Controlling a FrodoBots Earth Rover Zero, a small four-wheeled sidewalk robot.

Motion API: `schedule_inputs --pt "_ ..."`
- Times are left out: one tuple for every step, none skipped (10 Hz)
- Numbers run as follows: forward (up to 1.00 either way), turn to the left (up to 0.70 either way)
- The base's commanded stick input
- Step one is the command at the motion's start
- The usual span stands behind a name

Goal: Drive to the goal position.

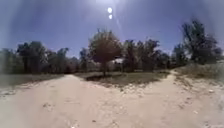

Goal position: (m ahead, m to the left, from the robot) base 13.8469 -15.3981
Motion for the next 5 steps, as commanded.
schedule_inputs --pt "0.85 -0.34" --pt "0.85 -0.34" --pt "0.85 -0.34" --pt "0.85 -0.34" --pt "0.85 -0.34"
